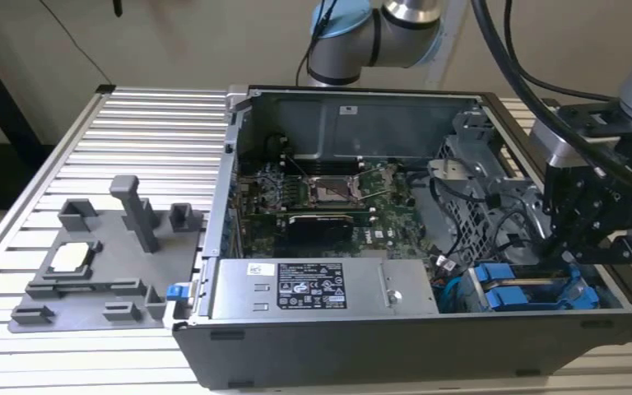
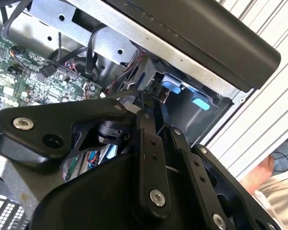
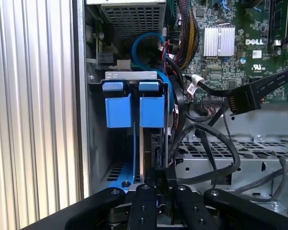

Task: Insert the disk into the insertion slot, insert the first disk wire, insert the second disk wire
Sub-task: 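Insert the first disk wire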

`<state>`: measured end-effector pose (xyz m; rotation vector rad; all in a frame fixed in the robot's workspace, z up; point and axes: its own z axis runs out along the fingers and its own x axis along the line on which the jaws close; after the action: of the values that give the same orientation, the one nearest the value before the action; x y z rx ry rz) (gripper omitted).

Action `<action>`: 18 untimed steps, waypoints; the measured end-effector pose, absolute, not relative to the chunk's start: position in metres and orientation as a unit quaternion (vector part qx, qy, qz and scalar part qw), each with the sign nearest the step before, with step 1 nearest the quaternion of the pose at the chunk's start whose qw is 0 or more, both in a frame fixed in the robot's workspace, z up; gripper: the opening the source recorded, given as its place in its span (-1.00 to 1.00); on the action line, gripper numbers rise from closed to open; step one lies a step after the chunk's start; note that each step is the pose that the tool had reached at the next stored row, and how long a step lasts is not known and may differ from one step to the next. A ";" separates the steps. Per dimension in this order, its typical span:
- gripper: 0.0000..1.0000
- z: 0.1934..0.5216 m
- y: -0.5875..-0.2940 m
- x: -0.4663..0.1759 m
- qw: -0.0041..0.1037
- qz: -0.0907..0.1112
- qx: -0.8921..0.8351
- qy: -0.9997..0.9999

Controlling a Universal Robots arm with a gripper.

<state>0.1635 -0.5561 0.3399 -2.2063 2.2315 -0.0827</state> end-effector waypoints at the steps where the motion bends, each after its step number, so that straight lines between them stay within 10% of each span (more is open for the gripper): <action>1: -0.62 0.340 -0.556 0.164 0.001 -0.026 -0.703 0.711; 18: -0.62 0.340 -0.558 0.165 0.001 -0.026 -0.703 0.711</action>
<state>0.1647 -0.5580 0.3399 -2.2065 2.2315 -0.0828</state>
